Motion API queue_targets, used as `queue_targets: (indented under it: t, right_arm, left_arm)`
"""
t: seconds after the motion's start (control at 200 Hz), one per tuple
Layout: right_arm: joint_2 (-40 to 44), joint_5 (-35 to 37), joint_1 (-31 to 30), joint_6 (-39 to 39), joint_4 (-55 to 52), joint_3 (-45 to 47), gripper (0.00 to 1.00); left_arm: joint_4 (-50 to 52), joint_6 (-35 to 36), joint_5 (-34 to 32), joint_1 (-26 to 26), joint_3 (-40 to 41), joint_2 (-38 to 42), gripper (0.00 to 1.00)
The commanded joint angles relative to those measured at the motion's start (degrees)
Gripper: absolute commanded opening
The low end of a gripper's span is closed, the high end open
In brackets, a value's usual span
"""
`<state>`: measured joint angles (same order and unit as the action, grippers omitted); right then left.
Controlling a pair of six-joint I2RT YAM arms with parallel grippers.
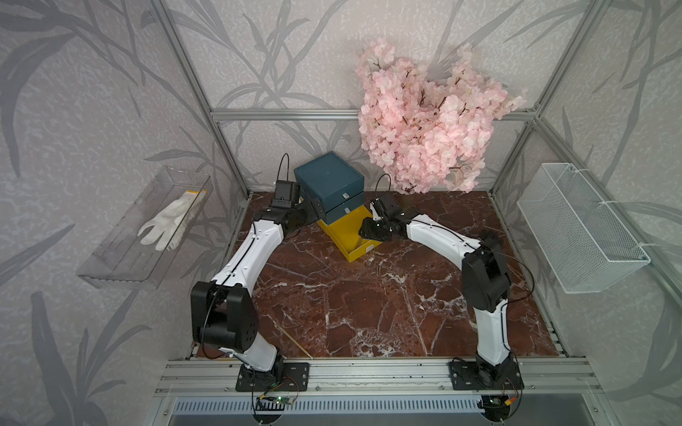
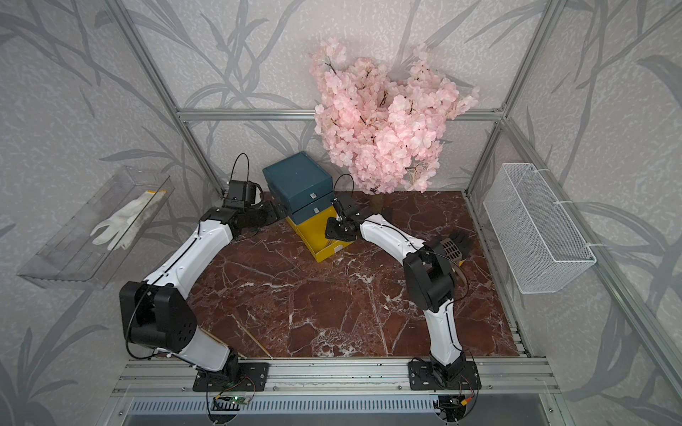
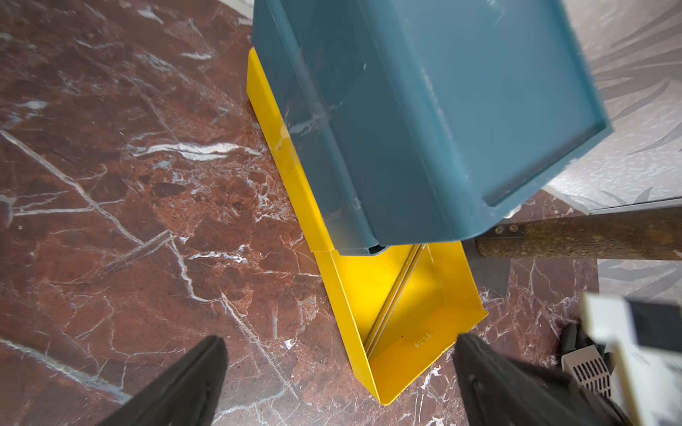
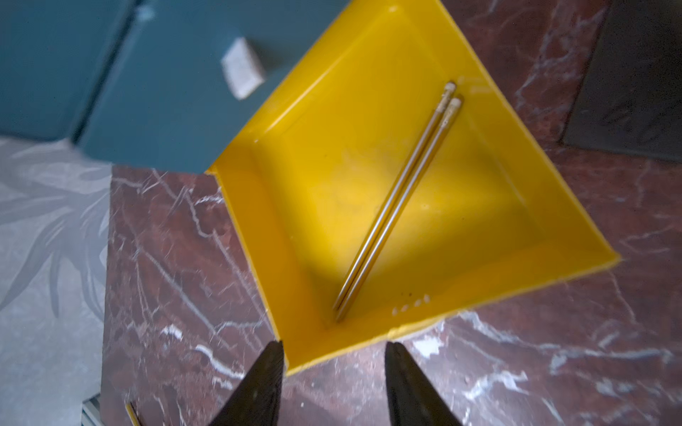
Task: Please place the pencils in the drawer according to their color
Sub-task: Place the pencil in the drawer, then move the pencil to the center of the board.
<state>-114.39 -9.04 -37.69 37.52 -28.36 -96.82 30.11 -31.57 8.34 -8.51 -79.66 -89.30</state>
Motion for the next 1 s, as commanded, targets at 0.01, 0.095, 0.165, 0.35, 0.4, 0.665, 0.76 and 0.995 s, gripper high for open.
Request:
queue_targets:
  t: [0.01,0.095,0.165,0.35,0.4,0.665,0.76,0.995]
  right_arm:
    - [5.33,1.26,-5.32,-7.27,-0.44,4.36,0.48]
    - [7.28,1.22,-9.32,-11.34,-0.9,7.75,0.48]
    - [8.46,1.27,-12.63,-14.6,-0.87,10.54,0.49]
    - [9.78,-1.03,-21.44,-20.49,1.72,16.08,0.51]
    - [8.98,-1.27,-23.37,-22.19,1.61,16.07,0.51]
    - [2.84,-1.26,-30.72,-26.17,-3.25,9.43,0.54]
    - [0.1,-0.35,-32.65,-26.64,-6.39,5.44,0.55]
    - [-7.9,1.9,-37.1,-27.79,-14.51,-5.94,0.58]
  left_arm:
    - [0.88,-0.87,-3.44,-0.03,1.02,5.7,1.0]
    - [2.79,-1.6,-5.69,0.03,2.54,8.03,1.0]
    - [5.39,-2.45,-8.51,0.38,3.48,9.66,1.0]
    - [10.11,-5.18,-10.62,3.78,6.49,13.32,1.0]
    - [11.05,-5.85,-9.48,5.26,6.95,13.7,1.0]
    - [14.96,-5.73,-3.37,13.48,6.19,12.89,1.0]
    - [16.07,-4.95,-0.98,16.25,5.49,11.93,1.0]
    - [16.85,-4.02,6.08,22.95,2.84,9.34,1.0]
